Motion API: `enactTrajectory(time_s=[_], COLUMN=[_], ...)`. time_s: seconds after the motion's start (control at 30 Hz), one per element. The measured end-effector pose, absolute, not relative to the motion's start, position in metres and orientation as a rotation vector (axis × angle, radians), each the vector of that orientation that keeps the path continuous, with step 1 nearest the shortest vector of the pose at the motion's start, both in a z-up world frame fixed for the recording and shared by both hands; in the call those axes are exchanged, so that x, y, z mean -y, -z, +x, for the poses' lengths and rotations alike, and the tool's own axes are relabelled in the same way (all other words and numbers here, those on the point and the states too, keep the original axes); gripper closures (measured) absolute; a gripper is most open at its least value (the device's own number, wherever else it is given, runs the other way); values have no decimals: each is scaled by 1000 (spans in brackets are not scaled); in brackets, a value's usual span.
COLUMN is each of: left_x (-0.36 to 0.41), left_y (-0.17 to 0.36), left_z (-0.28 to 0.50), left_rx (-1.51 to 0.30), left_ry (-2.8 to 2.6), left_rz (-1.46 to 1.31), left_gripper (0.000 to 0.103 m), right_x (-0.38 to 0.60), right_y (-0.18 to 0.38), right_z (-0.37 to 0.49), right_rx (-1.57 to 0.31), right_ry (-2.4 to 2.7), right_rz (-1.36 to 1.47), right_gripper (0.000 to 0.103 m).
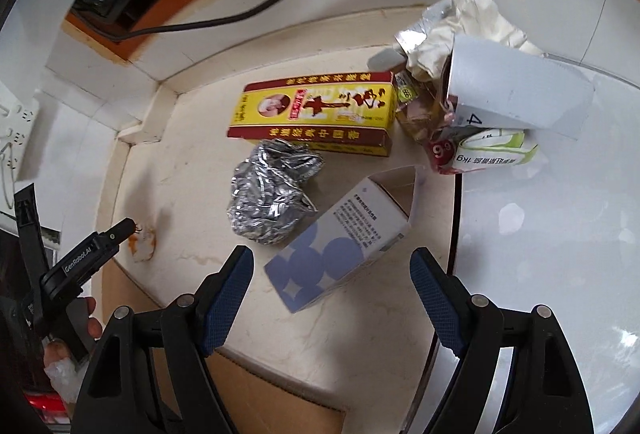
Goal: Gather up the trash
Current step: 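Grasp the blue-and-white milk carton with the right tool while the left grasps the orange-printed paper ball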
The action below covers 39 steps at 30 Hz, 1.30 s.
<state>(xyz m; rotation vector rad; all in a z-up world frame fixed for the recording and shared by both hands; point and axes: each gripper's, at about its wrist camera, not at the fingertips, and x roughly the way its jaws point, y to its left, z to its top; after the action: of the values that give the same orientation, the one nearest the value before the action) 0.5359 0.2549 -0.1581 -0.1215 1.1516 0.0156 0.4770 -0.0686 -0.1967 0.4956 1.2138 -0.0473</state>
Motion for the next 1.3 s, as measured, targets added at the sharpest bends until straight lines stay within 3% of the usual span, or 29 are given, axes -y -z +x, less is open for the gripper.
enactTrajectory(time_s=[0.27,0.37,0.4,0.9,1.03,1.3], left_x=[-262,-261,-260,-226,-209,-182], left_y=[180,190,193,164,144,104], left_z=[543,543,542,493,473,433], left_rx=[-1182,-1205,-1214,-1161,-1130,-1082], left_ry=[-71,-53,-48,79,126,188], left_rz=[-108,-110,-108,-139,-123,-101], left_gripper=[31,53,56,56,56,56], right_x=[64,60,58,58,58,74], right_y=[209,212,215,223,225,217], right_z=[481,480,482,495,502,488], right_rx=[-1227,-1236,-1240,-1239,-1226,-1204], right_ry=[50,43,42,50,73,87], right_rz=[472,458,456,561,549,584], right_gripper=[21,22,22,23,44,65])
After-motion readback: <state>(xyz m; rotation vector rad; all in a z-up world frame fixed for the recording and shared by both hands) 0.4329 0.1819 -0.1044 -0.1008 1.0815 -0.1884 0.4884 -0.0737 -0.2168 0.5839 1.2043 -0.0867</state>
